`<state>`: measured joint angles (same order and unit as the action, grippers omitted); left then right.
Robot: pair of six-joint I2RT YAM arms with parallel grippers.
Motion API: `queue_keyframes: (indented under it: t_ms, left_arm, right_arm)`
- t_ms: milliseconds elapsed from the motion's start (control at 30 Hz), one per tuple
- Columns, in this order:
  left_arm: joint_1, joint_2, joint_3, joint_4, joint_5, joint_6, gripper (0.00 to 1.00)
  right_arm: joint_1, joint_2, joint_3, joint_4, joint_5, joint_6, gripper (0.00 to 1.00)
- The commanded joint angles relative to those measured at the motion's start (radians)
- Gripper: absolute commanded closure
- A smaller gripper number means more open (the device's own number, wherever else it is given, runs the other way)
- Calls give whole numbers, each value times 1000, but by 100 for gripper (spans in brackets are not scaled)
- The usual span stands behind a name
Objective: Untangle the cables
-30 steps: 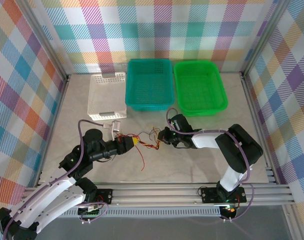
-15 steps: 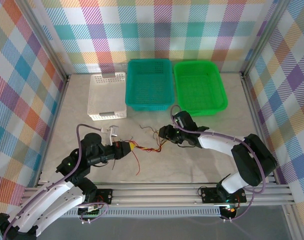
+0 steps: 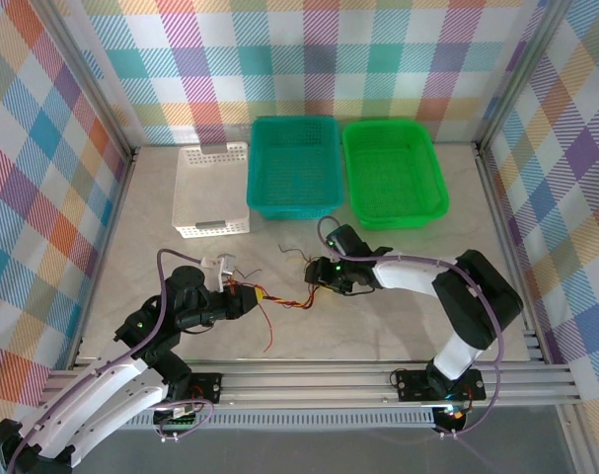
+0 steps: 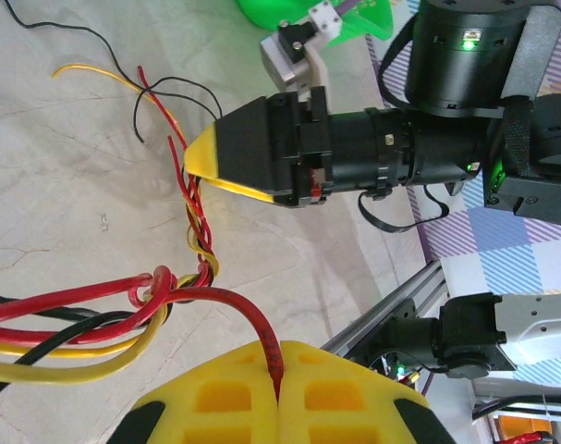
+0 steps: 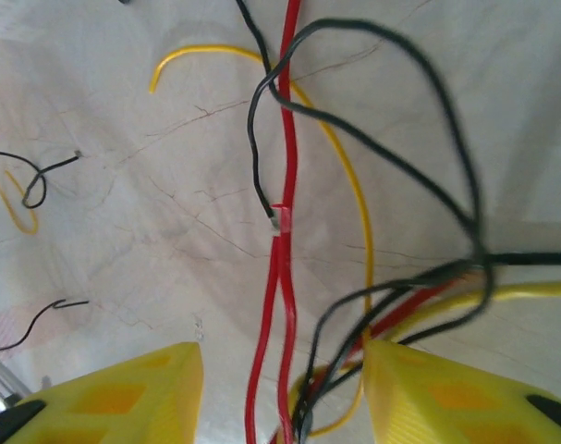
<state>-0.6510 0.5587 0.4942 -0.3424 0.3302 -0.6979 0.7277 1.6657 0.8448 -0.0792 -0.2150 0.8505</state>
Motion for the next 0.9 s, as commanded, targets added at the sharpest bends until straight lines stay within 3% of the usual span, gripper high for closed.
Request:
queue_keyframes:
  t_ms: [0, 100, 300, 500, 700, 867]
  left_arm:
    - [7, -7, -11, 4, -2, 21, 100]
    - [7, -2, -15, 11, 3, 17, 100]
    - [8, -3, -27, 21, 5, 9, 100]
    - [7, -45, 27, -51, -47, 19, 100]
    - [8, -77, 115, -200, -164, 10, 100]
    - [7, -53, 103, -224, -211, -33, 100]
  right_arm:
    - [26, 40, 58, -33, 37, -17, 53]
    - [28, 48, 66, -21, 46, -17, 60]
    - [29, 55, 67, -31, 65, -43, 98]
    - [19, -21, 30, -82, 171, -76, 100]
    - [-70, -182, -73, -119, 245, -95, 100]
    - [-96, -284, -95, -184, 311, -122, 100]
